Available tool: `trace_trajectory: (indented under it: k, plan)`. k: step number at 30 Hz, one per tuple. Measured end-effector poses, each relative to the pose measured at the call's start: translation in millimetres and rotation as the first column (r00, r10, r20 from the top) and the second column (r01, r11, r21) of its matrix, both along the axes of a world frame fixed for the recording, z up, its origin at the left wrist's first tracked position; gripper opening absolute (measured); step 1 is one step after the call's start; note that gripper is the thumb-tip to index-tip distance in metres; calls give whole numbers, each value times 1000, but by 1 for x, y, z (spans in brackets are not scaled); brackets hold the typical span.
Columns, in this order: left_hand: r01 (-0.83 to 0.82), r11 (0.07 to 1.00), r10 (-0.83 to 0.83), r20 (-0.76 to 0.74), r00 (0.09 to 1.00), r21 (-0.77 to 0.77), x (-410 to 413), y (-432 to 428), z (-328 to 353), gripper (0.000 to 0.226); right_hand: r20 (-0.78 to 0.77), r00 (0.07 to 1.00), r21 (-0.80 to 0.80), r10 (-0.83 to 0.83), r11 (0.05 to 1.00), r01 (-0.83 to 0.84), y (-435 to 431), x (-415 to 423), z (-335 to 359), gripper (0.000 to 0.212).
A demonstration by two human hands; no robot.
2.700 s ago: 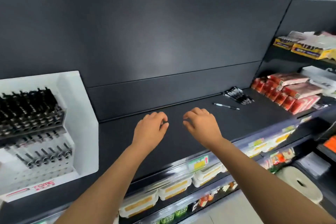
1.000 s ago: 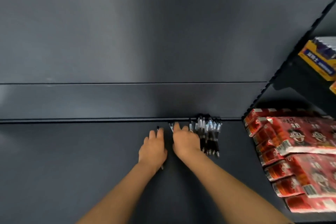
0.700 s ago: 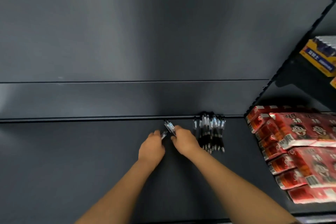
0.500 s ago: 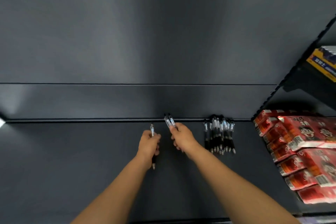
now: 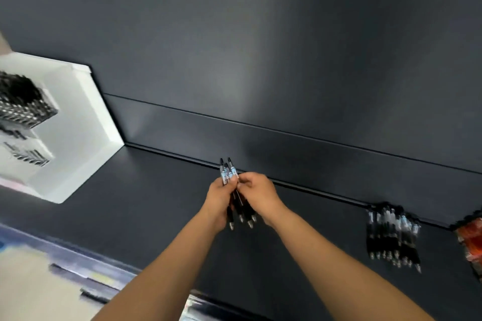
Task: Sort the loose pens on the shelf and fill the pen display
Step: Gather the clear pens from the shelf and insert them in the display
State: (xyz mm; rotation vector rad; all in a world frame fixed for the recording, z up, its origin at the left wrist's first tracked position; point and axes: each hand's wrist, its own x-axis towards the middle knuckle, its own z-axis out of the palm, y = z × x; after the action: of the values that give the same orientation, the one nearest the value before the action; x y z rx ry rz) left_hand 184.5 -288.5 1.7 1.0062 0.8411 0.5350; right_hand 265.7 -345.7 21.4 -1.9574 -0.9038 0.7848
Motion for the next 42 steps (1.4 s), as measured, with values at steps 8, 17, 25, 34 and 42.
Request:
trace_trajectory:
  k: [8, 17, 25, 34, 42]
  plan:
    - [-401, 881, 414, -2, 910, 252, -103, 40, 10, 21, -66, 961, 107, 270, 959, -263, 76, -73, 6, 12]
    - [-657, 667, 701, 2, 713, 350, -249, 84, 30, 13, 147, 773, 97, 617, 769, -632, 150, -217, 23, 9]
    - [-719, 609, 753, 42, 657, 334, -378, 161, 47, 14, 124, 727, 166, 676, 708, -686, 232, -347, 33, 13]
    - [-560, 734, 609, -8, 793, 384, -468, 257, 45, 5, -131, 844, 304, 520, 831, -465, 327, -422, 50, 22]
    - [-452, 792, 501, -12, 866, 410, -467, 343, 44, 6, 6, 851, 327, 525, 803, -498, 408, -414, 60, 13]
